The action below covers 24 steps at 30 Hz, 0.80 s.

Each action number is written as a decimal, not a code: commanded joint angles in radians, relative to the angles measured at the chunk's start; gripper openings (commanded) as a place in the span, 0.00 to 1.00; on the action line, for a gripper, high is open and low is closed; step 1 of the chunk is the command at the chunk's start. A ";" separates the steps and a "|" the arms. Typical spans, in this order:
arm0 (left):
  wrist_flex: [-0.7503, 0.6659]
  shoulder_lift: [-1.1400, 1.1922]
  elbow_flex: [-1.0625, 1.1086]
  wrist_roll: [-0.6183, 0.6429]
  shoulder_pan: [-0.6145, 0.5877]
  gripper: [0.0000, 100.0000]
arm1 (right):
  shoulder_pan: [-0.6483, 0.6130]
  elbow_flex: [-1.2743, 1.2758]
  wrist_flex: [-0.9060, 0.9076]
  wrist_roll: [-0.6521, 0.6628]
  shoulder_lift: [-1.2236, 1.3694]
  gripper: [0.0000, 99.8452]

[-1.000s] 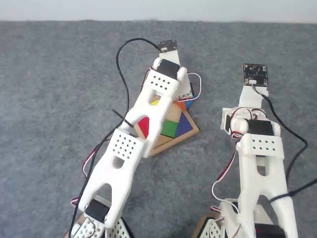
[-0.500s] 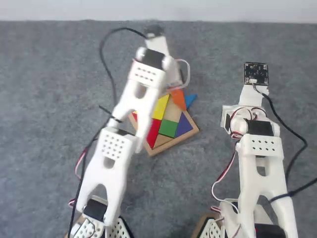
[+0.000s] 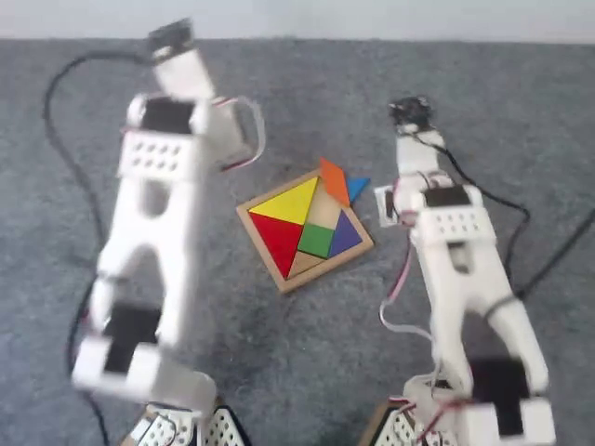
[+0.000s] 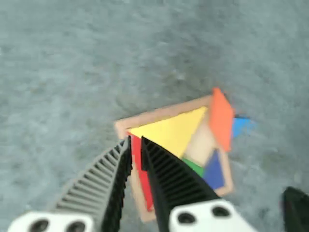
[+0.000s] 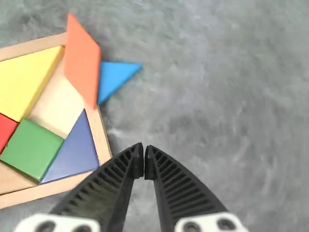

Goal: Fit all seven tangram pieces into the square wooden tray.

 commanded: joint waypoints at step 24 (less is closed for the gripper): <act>-0.671 -0.400 0.911 -0.245 -0.230 0.03 | -0.114 -1.669 0.423 0.367 1.193 0.02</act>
